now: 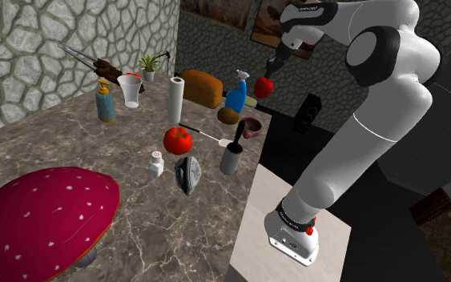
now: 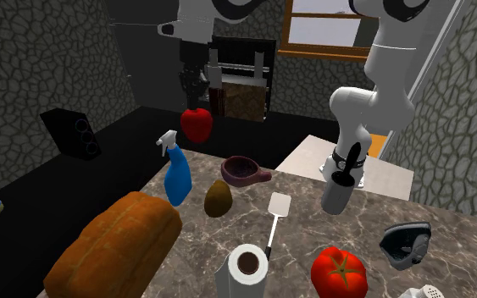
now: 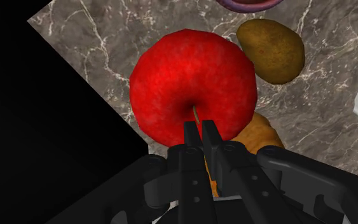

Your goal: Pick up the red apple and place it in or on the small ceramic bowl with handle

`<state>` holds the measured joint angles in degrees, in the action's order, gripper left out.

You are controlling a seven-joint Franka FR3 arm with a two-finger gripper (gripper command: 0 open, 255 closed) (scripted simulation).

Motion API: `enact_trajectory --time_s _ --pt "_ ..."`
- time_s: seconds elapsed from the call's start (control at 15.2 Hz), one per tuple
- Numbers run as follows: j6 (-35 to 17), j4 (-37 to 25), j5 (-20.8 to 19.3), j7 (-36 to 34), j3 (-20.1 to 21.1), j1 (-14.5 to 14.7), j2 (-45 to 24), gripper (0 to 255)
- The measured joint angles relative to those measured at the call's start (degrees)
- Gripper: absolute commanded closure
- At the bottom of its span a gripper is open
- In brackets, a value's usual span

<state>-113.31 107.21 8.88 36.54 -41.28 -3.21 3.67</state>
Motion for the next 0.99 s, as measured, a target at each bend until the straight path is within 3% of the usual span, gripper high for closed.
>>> enact_trajectory --time_s 0.46,0.73,0.99 --pt "3.3 9.5 -10.9 -11.5 7.7 -0.4 16.7 255" --pt "6.9 13.2 -13.9 -16.9 12.9 -1.6 24.7 255" --pt "5.6 16.9 -14.7 -18.3 14.2 -2.1 27.0 255"
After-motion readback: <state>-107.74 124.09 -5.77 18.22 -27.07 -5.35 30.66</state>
